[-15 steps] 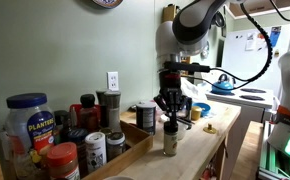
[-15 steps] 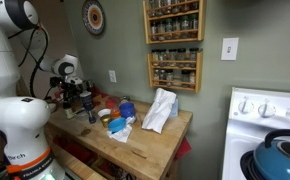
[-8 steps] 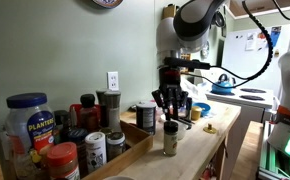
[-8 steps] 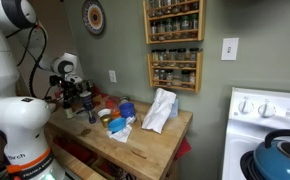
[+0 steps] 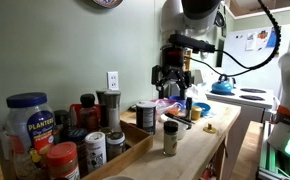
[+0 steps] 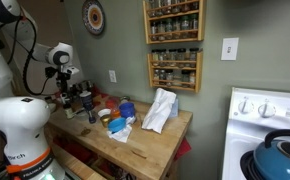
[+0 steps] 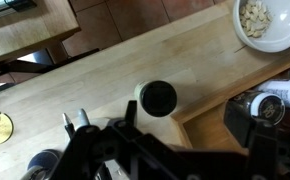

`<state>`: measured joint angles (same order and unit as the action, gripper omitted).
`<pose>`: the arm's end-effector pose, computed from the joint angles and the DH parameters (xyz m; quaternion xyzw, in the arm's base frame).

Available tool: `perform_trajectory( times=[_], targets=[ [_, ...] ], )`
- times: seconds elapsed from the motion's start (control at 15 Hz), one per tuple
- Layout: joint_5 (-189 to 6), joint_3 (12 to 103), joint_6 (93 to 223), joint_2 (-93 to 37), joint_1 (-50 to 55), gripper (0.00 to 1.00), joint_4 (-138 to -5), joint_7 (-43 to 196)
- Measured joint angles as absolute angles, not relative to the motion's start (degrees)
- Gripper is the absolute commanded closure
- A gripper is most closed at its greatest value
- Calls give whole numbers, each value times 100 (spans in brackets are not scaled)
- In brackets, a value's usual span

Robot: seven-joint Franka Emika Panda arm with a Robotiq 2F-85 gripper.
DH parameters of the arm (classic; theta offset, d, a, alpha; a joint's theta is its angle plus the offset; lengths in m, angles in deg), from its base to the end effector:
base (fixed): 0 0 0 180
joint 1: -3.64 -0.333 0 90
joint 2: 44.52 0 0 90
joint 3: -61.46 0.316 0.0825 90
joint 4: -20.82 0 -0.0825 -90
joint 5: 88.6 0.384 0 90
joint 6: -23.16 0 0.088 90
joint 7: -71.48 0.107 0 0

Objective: Move the black pepper jar to the right then close the lid

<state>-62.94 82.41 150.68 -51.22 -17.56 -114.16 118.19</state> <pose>0.3512 0.3369 0.3733 -0.9720 0.1772 0.1132 0.1052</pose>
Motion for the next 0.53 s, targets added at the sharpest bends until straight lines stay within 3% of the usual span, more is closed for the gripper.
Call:
perform_trajectory(
  times=[0.53],
  targets=[
    [-6333,8234,14914,-5341,-1698,0,-11414,11819]
  ],
)
